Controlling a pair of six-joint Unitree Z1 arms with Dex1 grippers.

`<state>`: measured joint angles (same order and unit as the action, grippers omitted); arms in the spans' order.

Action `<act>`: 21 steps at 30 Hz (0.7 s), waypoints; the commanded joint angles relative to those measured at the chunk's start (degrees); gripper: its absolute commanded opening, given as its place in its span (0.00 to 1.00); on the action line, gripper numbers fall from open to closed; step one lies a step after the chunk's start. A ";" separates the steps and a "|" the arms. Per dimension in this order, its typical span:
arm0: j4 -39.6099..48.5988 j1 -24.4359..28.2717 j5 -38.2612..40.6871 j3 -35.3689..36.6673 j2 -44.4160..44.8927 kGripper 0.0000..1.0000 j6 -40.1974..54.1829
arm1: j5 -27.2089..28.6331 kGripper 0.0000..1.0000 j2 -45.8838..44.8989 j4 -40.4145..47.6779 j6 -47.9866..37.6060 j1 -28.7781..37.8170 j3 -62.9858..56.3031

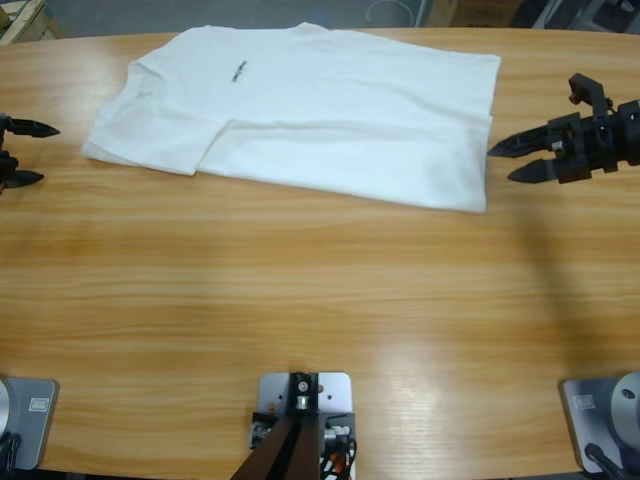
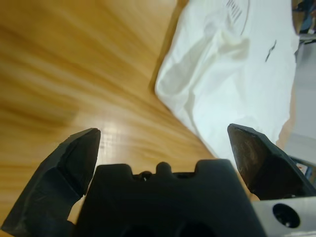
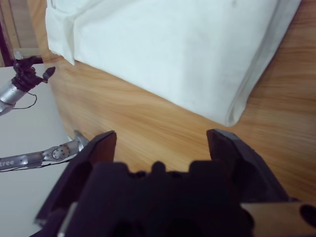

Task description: Fold clothes

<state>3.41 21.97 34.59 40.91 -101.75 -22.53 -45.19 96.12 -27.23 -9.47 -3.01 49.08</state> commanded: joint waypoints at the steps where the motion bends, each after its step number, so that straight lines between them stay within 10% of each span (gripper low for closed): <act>1: -7.63 -2.14 3.83 0.36 -9.77 1.00 -2.83 | -0.83 0.74 3.29 0.59 -0.02 0.46 -0.68; 21: -17.30 -7.64 7.28 0.31 -16.94 1.00 -10.15 | -1.04 0.74 4.45 0.77 0.51 0.46 -0.46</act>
<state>-13.46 16.81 40.26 41.78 -112.73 -31.61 -45.19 98.64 -27.15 -9.44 -3.01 49.09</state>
